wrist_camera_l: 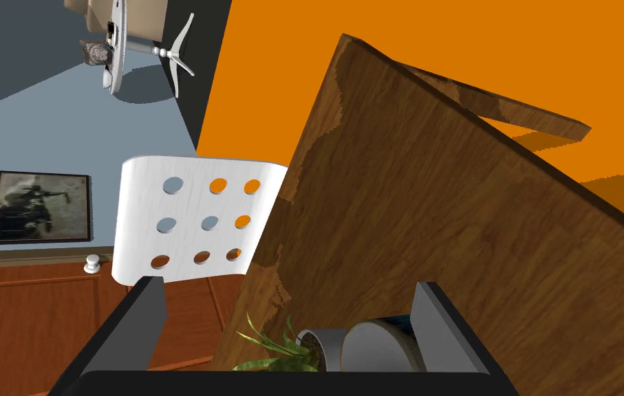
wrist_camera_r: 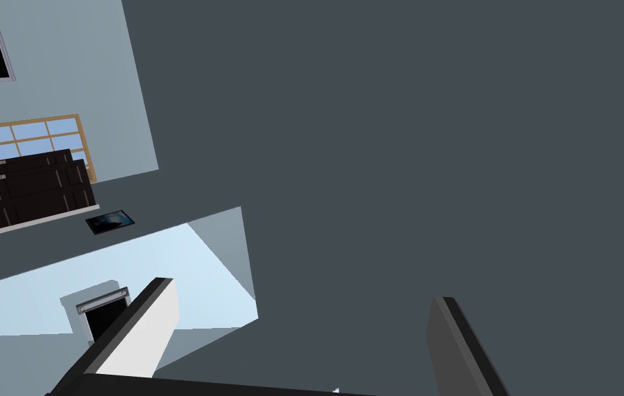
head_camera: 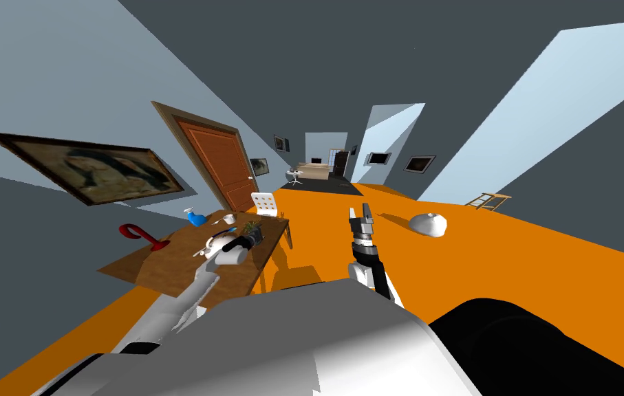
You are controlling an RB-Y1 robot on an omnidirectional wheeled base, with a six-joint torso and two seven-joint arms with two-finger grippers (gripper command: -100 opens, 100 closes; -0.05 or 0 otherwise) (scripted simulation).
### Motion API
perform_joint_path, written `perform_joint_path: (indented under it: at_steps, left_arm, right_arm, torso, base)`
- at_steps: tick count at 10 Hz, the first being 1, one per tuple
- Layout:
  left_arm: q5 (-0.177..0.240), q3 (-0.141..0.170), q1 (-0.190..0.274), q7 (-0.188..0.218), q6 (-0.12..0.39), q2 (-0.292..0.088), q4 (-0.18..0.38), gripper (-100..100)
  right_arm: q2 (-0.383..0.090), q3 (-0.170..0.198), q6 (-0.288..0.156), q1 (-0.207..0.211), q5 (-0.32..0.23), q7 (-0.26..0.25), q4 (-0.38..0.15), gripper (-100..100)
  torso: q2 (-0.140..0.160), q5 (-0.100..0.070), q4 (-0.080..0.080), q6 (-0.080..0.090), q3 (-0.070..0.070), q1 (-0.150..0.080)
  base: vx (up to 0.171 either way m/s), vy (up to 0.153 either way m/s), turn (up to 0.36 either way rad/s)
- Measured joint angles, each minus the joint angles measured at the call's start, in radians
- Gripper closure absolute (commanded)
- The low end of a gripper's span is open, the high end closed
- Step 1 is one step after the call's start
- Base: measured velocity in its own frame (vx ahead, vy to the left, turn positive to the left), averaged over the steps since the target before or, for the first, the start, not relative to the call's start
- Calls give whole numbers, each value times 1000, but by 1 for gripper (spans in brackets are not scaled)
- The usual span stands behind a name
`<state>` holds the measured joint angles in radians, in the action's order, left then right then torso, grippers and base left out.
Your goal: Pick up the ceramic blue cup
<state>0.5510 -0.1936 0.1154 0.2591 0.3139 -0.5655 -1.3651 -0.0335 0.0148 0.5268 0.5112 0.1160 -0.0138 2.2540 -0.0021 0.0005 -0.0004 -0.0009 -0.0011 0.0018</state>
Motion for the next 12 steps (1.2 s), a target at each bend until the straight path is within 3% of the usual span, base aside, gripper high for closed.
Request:
perform_joint_path:
  at_steps: [2, 6, 8, 10, 12]
  left_arm:
    - [39, -26, 32, 5, 26, -23, 68, -100]
    - [78, -55, 68, 11, 66, -37, 167, -100]
    - [83, -60, 66, 24, 104, -46, 183, -100]
    - [115, -84, 85, 21, 120, -57, 242, -100]
    - [118, -94, 95, 31, 148, -57, 274, -100]
  right_arm:
    - [0, 0, 0, 0, 0, 0, 0, 0]
    - [0, 0, 0, 0, 0, 0, 0, 0]
    - [0, 0, 0, 0, 0, 0, 0, 0]
    - [0, 0, 0, 0, 0, 0, 0, 0]
    - [0, 0, 0, 0, 0, 0, 0, 0]
  torso:
    - [-1, 0, 0, 0, 0, 0]
    - [0, 0, 0, 0, 0, 0]
    - [-1, 0, 0, 0, 0, 0]
    - [-1, 0, 0, 0, -1, 0]
    - [-2, 0, 0, 0, -1, 0]
  base:
    - [31, 14, 3]
    - [29, 15, 10]
    - [33, 14, 12]
    - [61, 16, 22]
    - [42, 17, 7]
